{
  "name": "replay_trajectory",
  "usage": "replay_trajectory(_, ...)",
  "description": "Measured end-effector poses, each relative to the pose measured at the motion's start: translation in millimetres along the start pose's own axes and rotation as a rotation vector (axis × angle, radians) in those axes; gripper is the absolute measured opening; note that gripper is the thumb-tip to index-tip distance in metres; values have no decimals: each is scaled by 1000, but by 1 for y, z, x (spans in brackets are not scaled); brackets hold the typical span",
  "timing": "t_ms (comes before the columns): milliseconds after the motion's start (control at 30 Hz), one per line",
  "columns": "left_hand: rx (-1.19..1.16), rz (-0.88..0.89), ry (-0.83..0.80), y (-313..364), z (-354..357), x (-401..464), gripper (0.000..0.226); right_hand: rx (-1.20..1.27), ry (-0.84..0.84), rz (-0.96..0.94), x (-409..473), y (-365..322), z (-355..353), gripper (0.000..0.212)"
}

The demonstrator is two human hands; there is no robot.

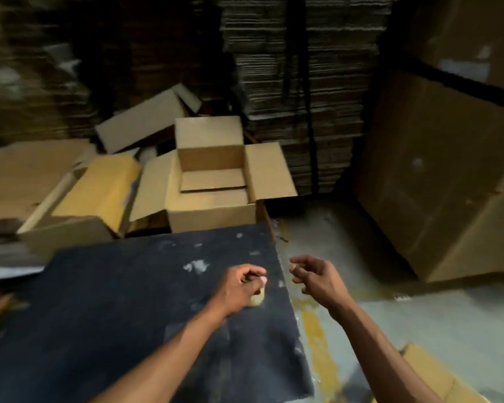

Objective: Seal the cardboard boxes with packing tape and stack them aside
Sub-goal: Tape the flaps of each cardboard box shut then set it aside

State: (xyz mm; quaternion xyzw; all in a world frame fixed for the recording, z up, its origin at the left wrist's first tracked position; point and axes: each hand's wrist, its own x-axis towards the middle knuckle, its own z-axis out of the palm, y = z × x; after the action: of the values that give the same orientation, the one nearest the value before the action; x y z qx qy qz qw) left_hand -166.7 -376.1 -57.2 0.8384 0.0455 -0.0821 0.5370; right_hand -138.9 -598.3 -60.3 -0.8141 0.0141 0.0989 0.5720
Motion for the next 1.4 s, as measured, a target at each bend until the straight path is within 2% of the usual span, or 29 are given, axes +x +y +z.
replay_trajectory(167, -108, -158, 283, -29, -123, -24, 10, -93, -191, -131, 59, -59, 81, 9)
replay_trajectory(333, -174, -215, 416, -51, -229, -9, 11, -234, -270, -289, 120, -122, 176, 20)
replay_trajectory(500, -274, -264, 399, -110, -318, 59, 13, -434, -334, -351, 206, -153, 279, 23)
replay_trajectory(633, -324, -345, 293, -169, -369, 138, 12, -698, -295, -241, 299, -137, 346, 32)
replay_trajectory(733, -379, -377, 268, -210, -390, 205, 11, -959, -250, -207, 364, -118, 375, 54)
replay_trajectory(833, -454, -468, 212, -237, -394, 256, 11, -1231, -314, -141, 412, -99, 386, 77)
replay_trajectory(900, -510, -514, 140, -242, -392, 282, 23, -1307, -327, -80, 437, -86, 393, 68)
replay_trajectory(1000, -617, -546, 90, -239, -394, 318, 36, -1342, -326, -106, 457, -86, 401, 25)
replay_trajectory(1033, -655, -549, 72, -238, -397, 330, 43, -1353, -322, -135, 464, -93, 401, 17)
replay_trajectory(1133, -585, -538, 33, -236, -407, 358, 82, -1320, -223, -211, 486, -130, 395, 17)
replay_trajectory(1167, -548, -523, 38, -232, -410, 364, 88, -1323, -189, -243, 490, -146, 392, 19)
replay_trajectory(1400, -527, -338, 117, -162, -404, 374, 102, -1313, -198, -296, 463, -226, 364, 33)
